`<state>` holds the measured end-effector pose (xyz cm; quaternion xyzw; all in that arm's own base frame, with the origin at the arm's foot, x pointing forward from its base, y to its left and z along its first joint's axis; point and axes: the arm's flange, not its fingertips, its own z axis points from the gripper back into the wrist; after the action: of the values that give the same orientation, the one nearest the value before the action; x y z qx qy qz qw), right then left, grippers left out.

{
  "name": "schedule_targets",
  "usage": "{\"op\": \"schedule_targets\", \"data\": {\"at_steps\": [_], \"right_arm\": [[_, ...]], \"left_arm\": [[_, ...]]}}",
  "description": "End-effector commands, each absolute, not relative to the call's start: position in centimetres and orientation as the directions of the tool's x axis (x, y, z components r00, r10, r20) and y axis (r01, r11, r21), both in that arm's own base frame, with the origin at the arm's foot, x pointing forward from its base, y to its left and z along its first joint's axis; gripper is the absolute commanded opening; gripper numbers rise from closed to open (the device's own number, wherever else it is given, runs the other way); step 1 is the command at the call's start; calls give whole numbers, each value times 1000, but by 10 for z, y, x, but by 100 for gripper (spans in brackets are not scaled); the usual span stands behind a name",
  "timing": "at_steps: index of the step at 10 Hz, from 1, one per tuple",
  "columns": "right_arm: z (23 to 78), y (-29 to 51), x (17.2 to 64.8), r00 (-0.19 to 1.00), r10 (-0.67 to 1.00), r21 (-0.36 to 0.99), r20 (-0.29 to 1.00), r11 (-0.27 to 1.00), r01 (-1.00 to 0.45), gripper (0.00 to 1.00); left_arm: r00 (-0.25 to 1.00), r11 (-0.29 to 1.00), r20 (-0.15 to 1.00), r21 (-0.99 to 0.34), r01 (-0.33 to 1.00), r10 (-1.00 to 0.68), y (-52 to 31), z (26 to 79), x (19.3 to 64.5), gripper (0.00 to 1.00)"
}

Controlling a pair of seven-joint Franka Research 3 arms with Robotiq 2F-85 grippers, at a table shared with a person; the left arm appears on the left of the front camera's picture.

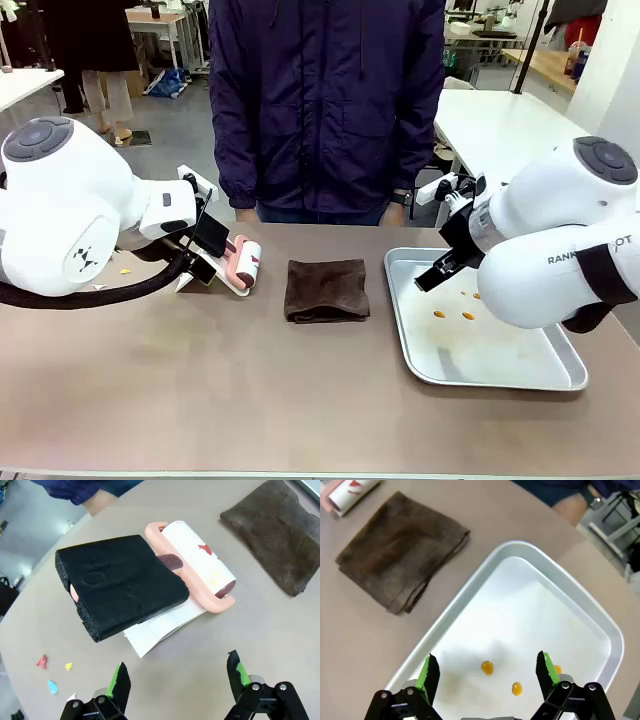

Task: Clean the surface of the table.
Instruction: Hold the Lint Roller with your left hand and the towel with your right hand.

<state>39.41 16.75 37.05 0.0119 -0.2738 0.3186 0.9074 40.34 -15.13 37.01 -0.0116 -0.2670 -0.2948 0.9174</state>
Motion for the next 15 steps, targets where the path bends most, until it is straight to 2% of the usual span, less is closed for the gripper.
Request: {"op": "schedule_targets", "data": {"at_steps": [1, 14, 15], "right_arm": [[371, 168, 394, 647, 572, -153, 505, 797, -585, 100], [370, 168, 394, 647, 572, -153, 504, 796, -585, 100], [373, 167, 395, 743, 472, -77, 475, 863, -499, 100]], "left_arm": [[683, 826, 497, 136, 547, -535, -151, 370, 403, 100], [683, 826, 497, 136, 547, -535, -151, 370, 403, 100], [684, 826, 497, 136, 547, -534, -151, 370, 403, 100]]}}
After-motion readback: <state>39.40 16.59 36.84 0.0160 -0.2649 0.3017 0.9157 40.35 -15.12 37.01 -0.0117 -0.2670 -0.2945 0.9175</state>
